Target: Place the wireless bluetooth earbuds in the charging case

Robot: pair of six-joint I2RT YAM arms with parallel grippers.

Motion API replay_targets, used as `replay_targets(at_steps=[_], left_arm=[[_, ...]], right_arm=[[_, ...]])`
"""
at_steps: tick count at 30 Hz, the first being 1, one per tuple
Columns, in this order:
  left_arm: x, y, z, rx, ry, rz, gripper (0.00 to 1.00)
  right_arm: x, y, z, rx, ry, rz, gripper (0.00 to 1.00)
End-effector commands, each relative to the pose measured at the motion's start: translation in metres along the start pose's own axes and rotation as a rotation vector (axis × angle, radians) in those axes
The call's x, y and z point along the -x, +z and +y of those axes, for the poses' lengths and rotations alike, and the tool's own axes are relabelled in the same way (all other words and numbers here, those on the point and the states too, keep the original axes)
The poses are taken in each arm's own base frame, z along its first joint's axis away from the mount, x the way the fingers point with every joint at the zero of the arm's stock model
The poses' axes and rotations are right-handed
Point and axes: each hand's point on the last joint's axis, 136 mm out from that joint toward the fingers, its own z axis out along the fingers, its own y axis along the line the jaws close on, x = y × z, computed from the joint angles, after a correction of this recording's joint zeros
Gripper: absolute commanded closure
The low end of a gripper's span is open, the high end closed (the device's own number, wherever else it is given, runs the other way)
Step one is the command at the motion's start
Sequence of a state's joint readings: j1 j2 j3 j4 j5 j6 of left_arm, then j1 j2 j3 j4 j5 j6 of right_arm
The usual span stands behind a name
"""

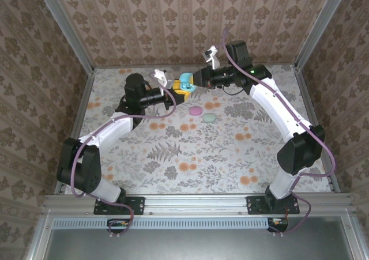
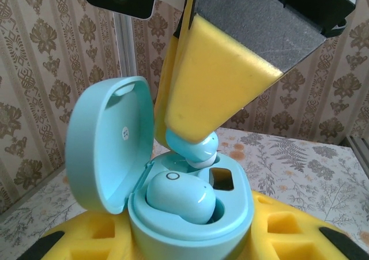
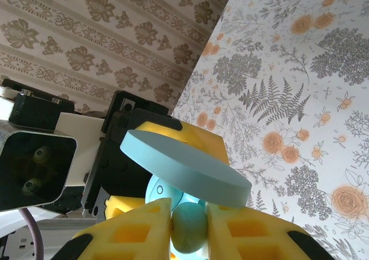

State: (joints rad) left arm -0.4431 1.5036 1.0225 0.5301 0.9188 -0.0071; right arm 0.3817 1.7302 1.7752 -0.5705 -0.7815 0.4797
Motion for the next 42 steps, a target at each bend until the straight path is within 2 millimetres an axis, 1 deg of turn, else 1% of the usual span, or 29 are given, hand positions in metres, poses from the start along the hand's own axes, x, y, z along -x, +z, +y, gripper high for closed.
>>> replay_targets(at_steps=[1, 6, 8, 12, 17, 25, 28, 33, 36, 38, 40, 41, 42], left_arm=[[0.026, 0.0, -0.01, -0.049, 0.07, -0.056, 0.74], [0.027, -0.001, -0.011, -0.048, 0.072, -0.059, 0.74], [0.027, 0.0, -0.011, -0.048, 0.071, -0.06, 0.74], [0.028, 0.0, -0.011, -0.048, 0.073, -0.063, 0.74], [0.028, -0.001, -0.011, -0.048, 0.072, -0.063, 0.74], [0.027, -0.001, -0.01, -0.045, 0.071, -0.06, 0.74], [0.024, 0.0, -0.01, -0.047, 0.069, -0.056, 0.74], [0.021, 0.0, -0.01, -0.047, 0.068, -0.047, 0.74], [0.02, 0.0, -0.01, -0.05, 0.066, -0.041, 0.74], [0.019, 0.0, -0.01, -0.049, 0.07, -0.037, 0.74], [0.019, 0.001, -0.011, -0.057, 0.074, -0.036, 0.74], [0.019, 0.001, -0.011, -0.058, 0.077, -0.036, 0.74], [0.019, 0.004, -0.017, -0.077, 0.077, -0.036, 0.74]], right_arm=[[0.0, 0.009, -0.004, 0.011, 0.007, -0.007, 0.77], [-0.014, 0.003, -0.025, -0.116, -0.026, 0.047, 0.75], [-0.016, 0.002, -0.026, -0.131, -0.037, 0.06, 0.73], [-0.013, 0.001, -0.025, -0.136, -0.041, 0.052, 0.68], [-0.008, -0.004, -0.022, -0.152, -0.058, 0.035, 0.66], [-0.001, -0.013, -0.014, -0.161, -0.074, 0.004, 0.56], [0.001, -0.017, -0.009, -0.16, -0.08, -0.009, 0.56], [0.015, -0.036, 0.005, -0.127, -0.095, -0.094, 0.55], [0.027, -0.045, 0.016, -0.034, -0.082, -0.155, 0.52], [0.036, -0.047, 0.014, -0.016, -0.047, -0.188, 0.52], [0.043, -0.047, 0.006, -0.038, -0.003, -0.204, 0.51], [0.046, -0.044, 0.0, -0.058, 0.025, -0.204, 0.51], [0.048, -0.04, -0.004, -0.066, 0.046, -0.198, 0.51]])
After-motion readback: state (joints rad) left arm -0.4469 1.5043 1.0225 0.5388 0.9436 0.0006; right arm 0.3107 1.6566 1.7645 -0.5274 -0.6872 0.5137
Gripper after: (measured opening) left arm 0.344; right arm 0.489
